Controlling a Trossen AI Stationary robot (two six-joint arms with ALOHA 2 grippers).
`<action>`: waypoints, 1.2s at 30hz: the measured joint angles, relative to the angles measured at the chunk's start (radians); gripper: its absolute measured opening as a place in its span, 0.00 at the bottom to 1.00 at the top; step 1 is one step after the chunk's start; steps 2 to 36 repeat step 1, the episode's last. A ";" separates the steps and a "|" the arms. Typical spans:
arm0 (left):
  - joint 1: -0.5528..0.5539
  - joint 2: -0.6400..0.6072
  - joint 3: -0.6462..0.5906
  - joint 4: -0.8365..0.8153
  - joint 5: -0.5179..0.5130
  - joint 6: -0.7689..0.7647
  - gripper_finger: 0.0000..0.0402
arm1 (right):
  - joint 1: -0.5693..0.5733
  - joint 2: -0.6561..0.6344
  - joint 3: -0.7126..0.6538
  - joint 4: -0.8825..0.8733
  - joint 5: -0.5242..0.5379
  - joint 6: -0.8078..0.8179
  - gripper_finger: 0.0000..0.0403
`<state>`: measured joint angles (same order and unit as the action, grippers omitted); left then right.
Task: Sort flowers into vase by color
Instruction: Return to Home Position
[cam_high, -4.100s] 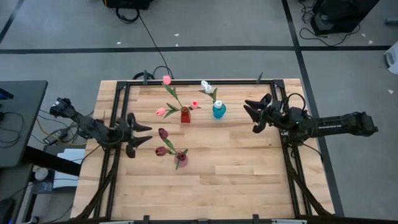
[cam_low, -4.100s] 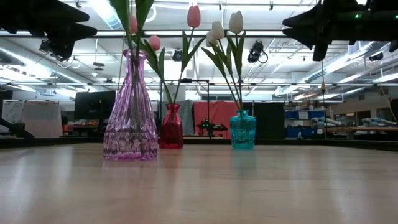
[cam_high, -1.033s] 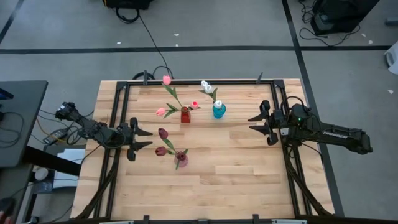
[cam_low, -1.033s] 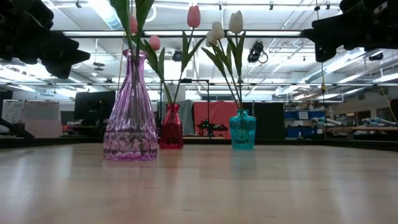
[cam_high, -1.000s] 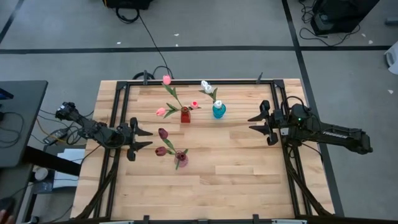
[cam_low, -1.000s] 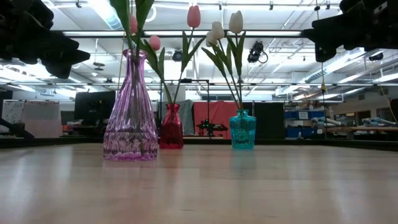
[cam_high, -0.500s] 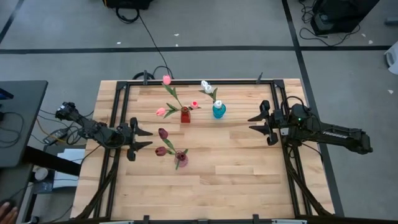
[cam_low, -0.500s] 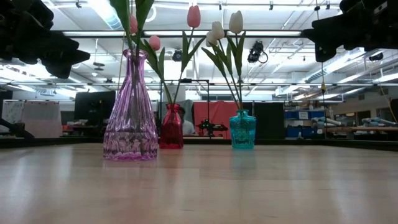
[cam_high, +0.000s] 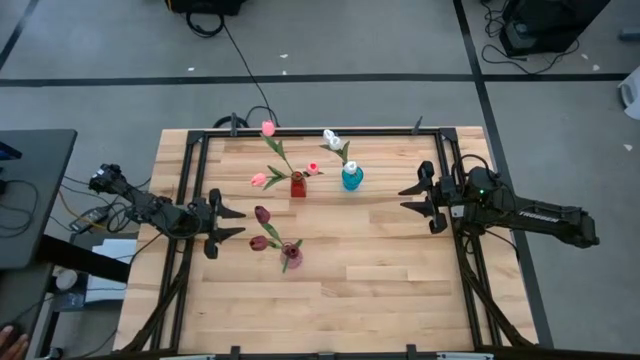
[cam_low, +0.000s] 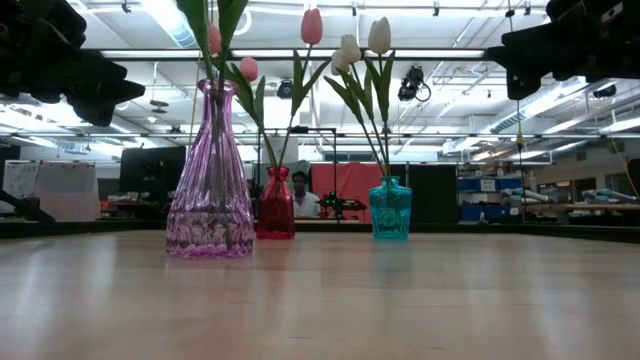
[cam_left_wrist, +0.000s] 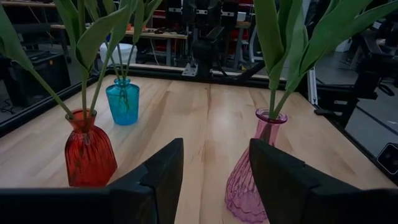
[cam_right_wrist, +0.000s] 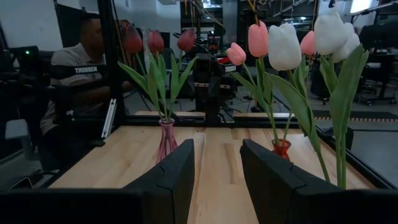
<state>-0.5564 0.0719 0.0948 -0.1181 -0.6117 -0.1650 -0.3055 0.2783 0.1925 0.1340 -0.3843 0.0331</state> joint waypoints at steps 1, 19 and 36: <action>0.000 0.000 0.000 0.000 0.000 0.000 0.47 | 0.000 0.000 0.000 0.000 0.000 0.000 0.36; 0.000 0.000 0.000 0.000 0.000 0.000 0.47 | 0.000 0.000 0.000 0.000 0.000 0.000 0.36; 0.000 0.000 0.000 0.000 0.000 0.000 0.47 | 0.000 0.000 0.000 0.000 0.000 0.000 0.36</action>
